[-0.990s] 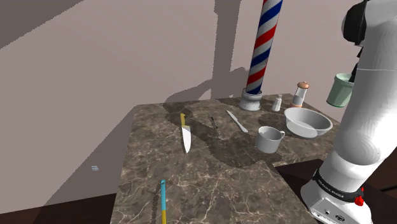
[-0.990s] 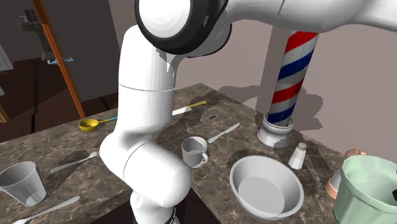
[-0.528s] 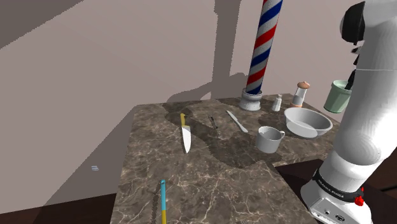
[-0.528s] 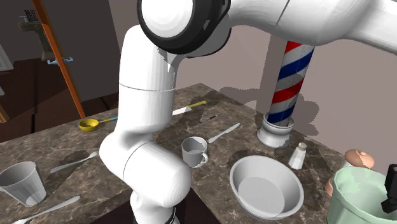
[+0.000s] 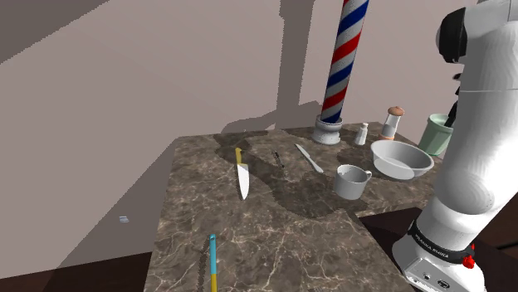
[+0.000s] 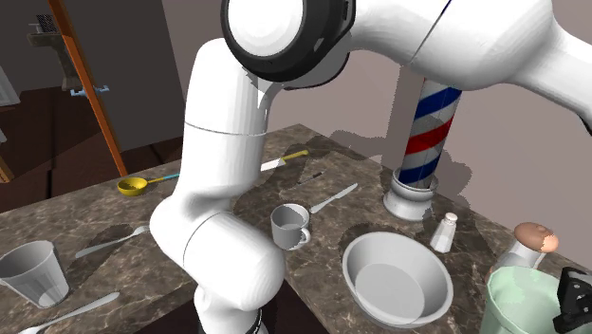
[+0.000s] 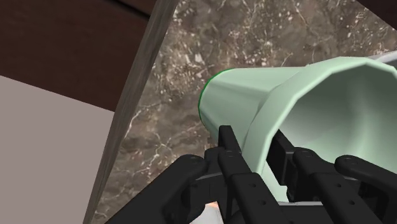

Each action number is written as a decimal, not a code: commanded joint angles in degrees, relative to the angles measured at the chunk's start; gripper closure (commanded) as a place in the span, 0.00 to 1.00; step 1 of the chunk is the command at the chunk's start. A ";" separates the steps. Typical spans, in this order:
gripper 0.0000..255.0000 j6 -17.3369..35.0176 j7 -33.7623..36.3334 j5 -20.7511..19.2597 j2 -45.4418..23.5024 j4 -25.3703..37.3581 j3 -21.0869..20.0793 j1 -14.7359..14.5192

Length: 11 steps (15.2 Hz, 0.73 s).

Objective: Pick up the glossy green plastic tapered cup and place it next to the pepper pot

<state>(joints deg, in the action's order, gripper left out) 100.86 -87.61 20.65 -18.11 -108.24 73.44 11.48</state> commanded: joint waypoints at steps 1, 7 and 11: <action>1.00 1.18 -0.59 0.81 -0.76 -0.85 -0.70 0.65; 1.00 4.93 -2.58 3.53 -3.34 -3.55 -3.15 2.75; 1.00 4.93 -2.58 3.52 -3.34 -3.55 -3.15 2.75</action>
<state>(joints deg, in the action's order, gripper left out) 105.73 -90.17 24.15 -21.44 -111.76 70.29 14.22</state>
